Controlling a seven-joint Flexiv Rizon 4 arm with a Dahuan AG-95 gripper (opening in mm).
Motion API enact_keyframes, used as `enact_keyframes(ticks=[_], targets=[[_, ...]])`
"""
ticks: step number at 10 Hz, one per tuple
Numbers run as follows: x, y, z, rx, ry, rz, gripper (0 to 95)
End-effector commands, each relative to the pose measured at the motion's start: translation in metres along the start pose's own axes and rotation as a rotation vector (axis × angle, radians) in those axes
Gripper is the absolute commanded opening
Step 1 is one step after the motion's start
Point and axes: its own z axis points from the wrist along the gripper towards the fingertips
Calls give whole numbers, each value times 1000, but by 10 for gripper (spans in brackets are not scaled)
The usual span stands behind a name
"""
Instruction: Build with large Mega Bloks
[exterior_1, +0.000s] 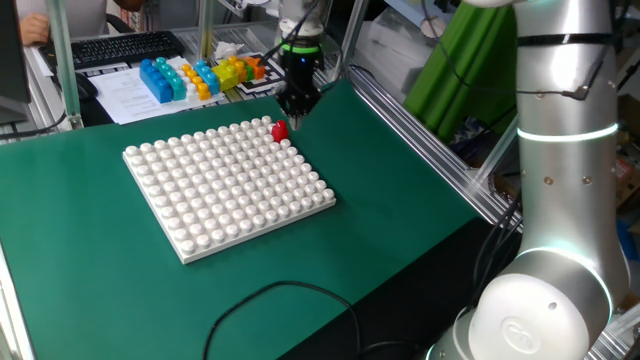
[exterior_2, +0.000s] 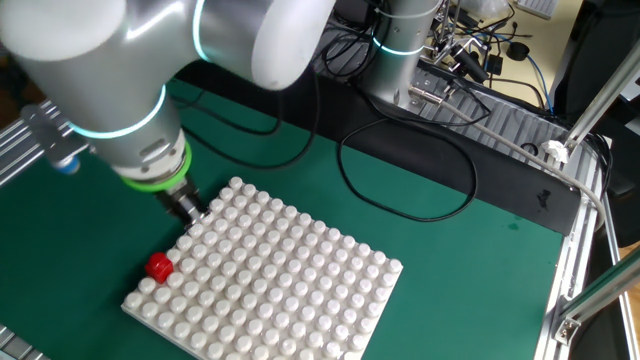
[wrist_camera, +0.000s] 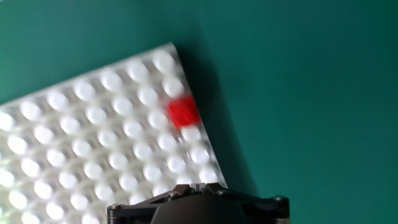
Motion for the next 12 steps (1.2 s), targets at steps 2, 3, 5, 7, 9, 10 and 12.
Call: enact_keyframes(ticks=[2, 3, 5, 7, 9, 10, 12], targets=[[15, -11, 2, -46, 51, 39, 0], [16, -12, 4, -50, 56, 45, 0], [17, -13, 4, -52, 60, 50, 0], [17, -13, 5, -57, 62, 49, 0], [17, -13, 5, -56, 60, 37, 0], [17, -13, 5, -57, 60, 35, 0], [17, -13, 5, -57, 60, 31, 0]])
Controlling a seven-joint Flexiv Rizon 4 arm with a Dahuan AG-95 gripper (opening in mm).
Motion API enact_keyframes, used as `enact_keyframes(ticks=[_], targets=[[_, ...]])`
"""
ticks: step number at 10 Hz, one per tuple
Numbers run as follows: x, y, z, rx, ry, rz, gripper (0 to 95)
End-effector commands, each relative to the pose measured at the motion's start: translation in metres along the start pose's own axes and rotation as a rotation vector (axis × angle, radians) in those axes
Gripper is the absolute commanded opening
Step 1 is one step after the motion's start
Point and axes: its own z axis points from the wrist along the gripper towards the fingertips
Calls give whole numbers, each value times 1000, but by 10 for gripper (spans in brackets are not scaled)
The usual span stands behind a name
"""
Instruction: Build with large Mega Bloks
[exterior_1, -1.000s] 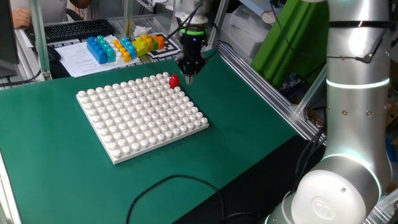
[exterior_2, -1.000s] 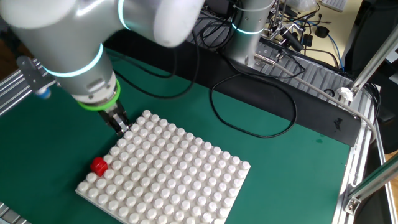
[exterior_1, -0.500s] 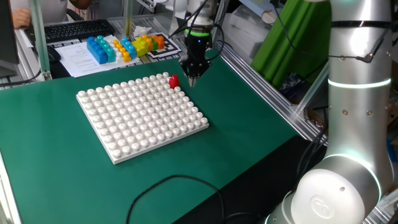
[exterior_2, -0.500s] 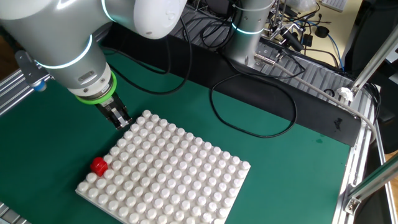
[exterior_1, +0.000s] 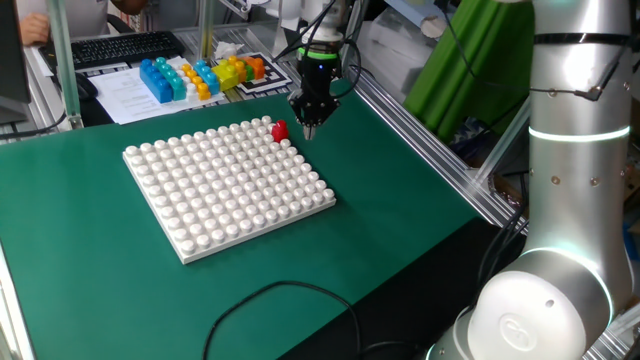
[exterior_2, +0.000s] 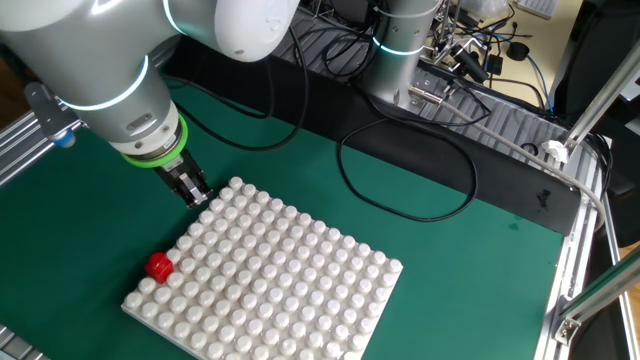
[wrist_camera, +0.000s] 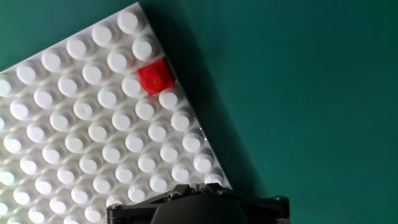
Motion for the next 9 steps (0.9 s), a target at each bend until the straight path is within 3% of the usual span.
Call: enact_keyframes(ticks=[1, 9], targets=[[0, 0, 0, 1, 0, -2, 0], [0, 0, 1, 4, 10, -12, 0]])
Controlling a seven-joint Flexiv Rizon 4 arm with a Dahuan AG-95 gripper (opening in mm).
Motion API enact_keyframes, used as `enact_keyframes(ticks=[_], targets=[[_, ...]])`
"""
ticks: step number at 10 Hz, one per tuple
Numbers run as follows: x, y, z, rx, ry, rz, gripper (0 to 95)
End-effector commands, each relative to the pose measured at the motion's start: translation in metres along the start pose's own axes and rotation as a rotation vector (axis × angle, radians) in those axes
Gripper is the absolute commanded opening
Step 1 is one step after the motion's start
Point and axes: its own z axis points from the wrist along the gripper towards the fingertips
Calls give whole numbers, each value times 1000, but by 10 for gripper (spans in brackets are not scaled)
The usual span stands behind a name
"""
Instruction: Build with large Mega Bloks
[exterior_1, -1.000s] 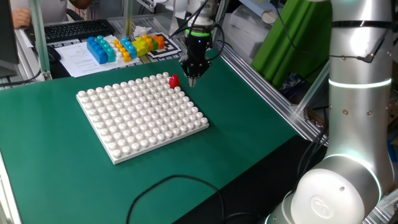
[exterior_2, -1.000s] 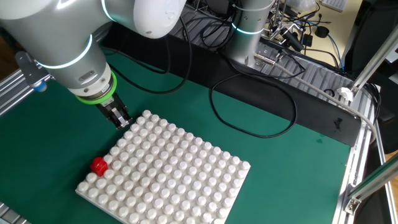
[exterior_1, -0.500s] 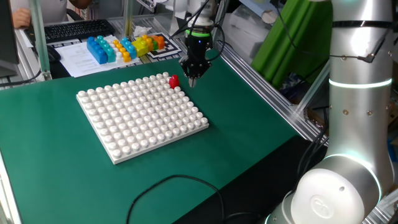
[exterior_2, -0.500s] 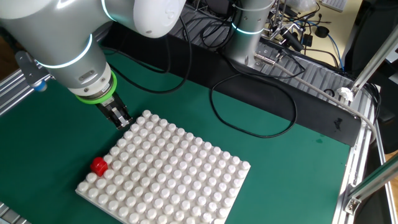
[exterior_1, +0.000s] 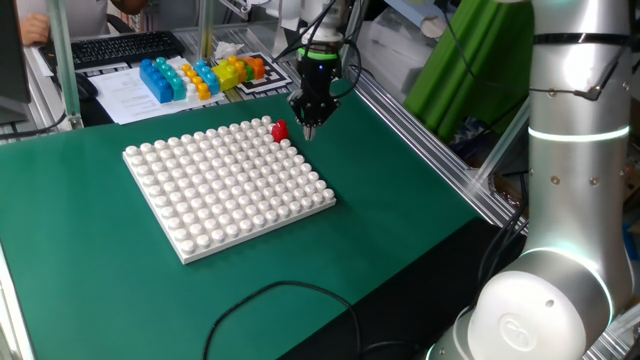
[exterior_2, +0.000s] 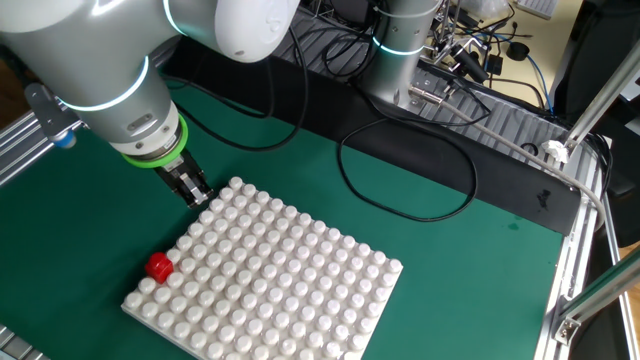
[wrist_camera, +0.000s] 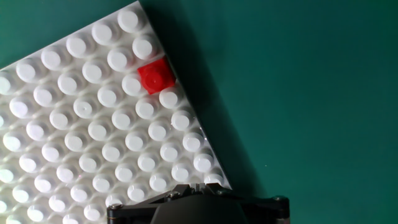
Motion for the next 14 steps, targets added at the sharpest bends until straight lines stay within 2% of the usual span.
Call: enact_keyframes(ticks=[1, 4, 6, 8, 14], targets=[[0, 0, 0, 1, 2, 0, 0], [0, 0, 0, -3, 4, -20, 0], [0, 0, 0, -35, 11, -41, 0], [0, 0, 0, -36, 12, -69, 0], [0, 0, 0, -31, -4, -51, 0]])
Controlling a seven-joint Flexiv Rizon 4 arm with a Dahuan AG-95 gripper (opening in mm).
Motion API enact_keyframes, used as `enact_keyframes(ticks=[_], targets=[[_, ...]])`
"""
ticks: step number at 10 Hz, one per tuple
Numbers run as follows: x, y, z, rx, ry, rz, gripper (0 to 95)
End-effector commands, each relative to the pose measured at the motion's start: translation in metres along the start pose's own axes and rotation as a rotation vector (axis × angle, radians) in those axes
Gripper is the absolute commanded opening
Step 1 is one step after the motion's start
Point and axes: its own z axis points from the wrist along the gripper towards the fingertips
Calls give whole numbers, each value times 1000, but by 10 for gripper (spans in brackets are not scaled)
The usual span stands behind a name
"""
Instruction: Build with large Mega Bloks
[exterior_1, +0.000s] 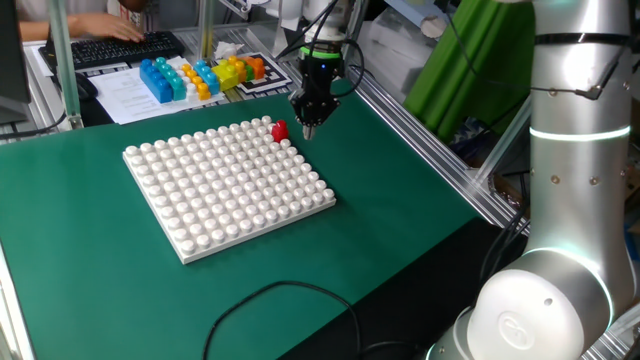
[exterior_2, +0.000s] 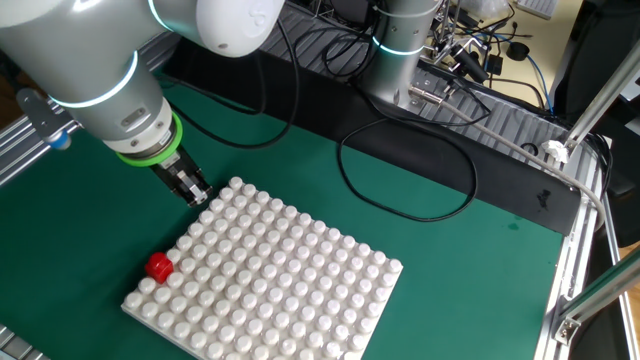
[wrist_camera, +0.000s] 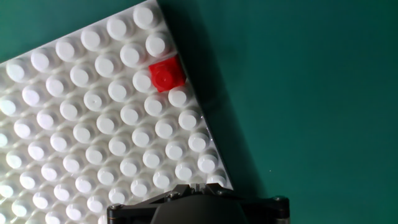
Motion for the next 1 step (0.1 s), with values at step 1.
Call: enact_keyframes(ticks=[1], targets=[[1, -1, 0, -2, 1, 12, 0]])
